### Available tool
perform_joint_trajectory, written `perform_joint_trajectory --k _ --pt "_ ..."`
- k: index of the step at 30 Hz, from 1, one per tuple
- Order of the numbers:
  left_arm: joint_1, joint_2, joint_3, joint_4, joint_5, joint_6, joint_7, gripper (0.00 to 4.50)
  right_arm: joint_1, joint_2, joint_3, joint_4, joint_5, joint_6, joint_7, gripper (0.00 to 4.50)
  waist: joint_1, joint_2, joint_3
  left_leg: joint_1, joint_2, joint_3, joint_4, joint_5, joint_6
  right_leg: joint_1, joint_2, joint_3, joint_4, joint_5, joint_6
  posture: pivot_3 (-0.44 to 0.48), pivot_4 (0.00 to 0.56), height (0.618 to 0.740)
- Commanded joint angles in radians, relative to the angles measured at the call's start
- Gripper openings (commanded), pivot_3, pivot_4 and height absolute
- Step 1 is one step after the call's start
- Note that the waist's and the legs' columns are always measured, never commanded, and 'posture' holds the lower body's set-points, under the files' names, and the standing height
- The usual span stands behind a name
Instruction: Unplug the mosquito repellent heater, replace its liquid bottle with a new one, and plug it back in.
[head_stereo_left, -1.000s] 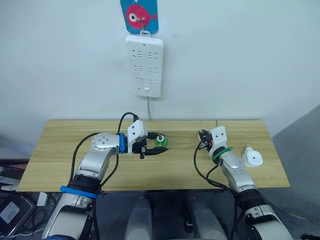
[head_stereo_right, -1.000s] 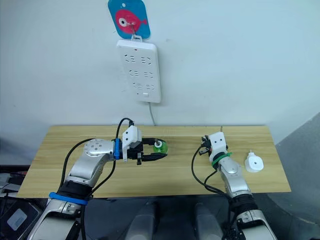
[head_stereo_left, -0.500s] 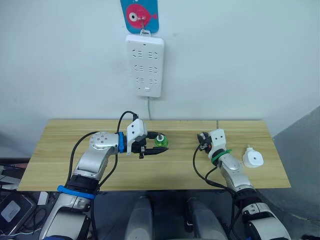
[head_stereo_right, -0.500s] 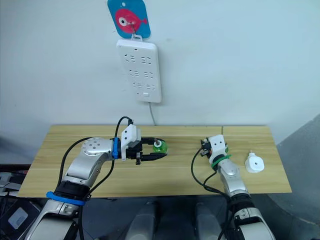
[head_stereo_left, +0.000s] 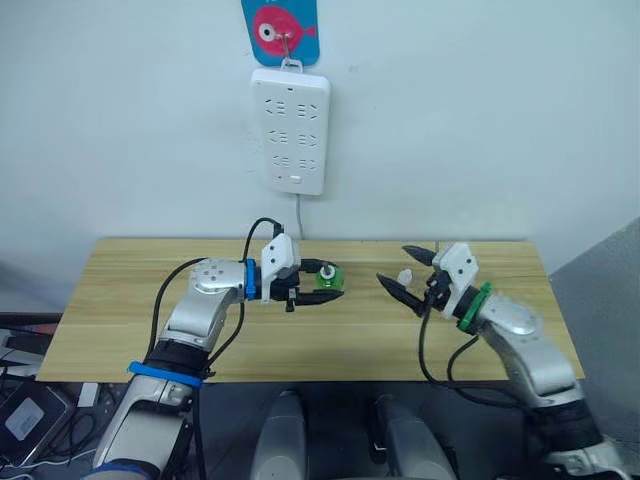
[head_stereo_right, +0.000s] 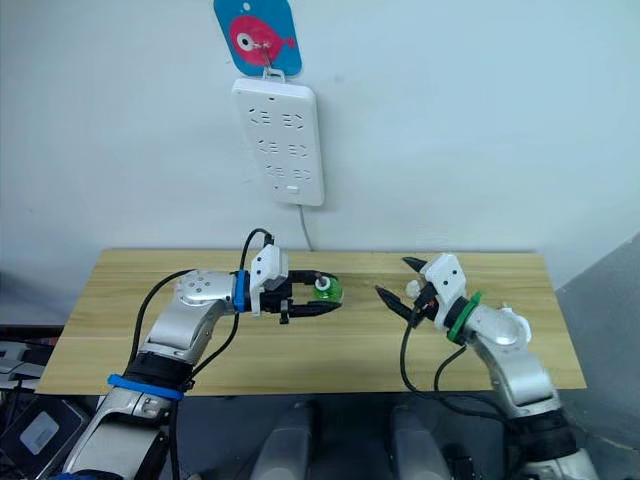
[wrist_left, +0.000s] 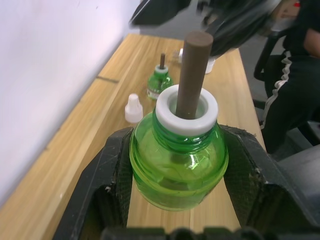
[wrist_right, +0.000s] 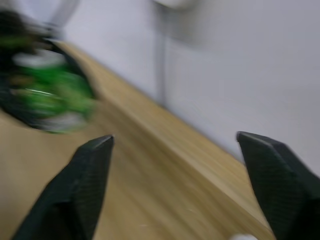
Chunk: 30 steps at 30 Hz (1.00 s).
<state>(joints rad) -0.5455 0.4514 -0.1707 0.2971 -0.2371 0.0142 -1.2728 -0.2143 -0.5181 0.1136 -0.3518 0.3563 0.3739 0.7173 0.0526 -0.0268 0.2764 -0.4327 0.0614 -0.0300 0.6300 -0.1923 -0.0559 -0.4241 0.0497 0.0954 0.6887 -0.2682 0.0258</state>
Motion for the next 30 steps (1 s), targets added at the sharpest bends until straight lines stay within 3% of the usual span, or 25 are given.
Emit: perform_joint_trajectory --k 1,11,16,28,30 --pt "-0.033 -0.010 -0.015 0.011 -0.007 -0.054 -0.051 2.23 -0.042 -0.015 0.022 -0.127 0.089 0.134 0.029 3.57 -0.002 -0.001 -0.001 0.000 0.000 0.000 0.000 0.000 0.000 0.000 0.000 0.000 0.000 0.000 0.000 0.195 0.199 0.740" --pt "-0.083 -0.043 -0.043 0.056 -0.003 -0.113 -0.112 2.23 -0.136 0.064 0.084 -0.114 0.075 0.213 -0.021 3.57 -0.002 -0.002 -0.002 -0.001 0.000 0.000 0.000 0.000 0.000 0.000 0.000 -0.001 -0.001 0.000 0.000 0.188 0.182 0.740" --pt "-0.101 -0.057 -0.043 0.062 -0.002 -0.106 -0.113 2.23 -0.154 0.081 0.108 -0.086 0.043 0.189 -0.019 2.39 -0.002 -0.002 -0.002 0.000 0.000 0.000 0.001 0.000 0.000 0.000 0.000 -0.001 0.000 0.001 0.001 0.187 0.184 0.740" --pt "-0.109 -0.070 -0.043 0.075 0.001 -0.112 -0.117 2.23 -0.152 0.088 0.147 -0.047 -0.010 0.150 -0.003 2.39 -0.002 -0.002 -0.002 0.000 0.000 -0.001 0.002 0.000 0.000 0.000 0.000 -0.001 0.001 0.001 0.000 0.189 0.187 0.740" --pt "-0.109 -0.070 -0.043 0.075 0.000 -0.111 -0.117 2.23 -0.151 0.090 0.148 -0.041 -0.016 0.142 0.000 2.01 -0.002 -0.002 -0.002 0.000 0.000 0.000 0.003 0.000 0.000 0.000 0.000 -0.001 0.002 0.001 0.000 0.189 0.187 0.740"
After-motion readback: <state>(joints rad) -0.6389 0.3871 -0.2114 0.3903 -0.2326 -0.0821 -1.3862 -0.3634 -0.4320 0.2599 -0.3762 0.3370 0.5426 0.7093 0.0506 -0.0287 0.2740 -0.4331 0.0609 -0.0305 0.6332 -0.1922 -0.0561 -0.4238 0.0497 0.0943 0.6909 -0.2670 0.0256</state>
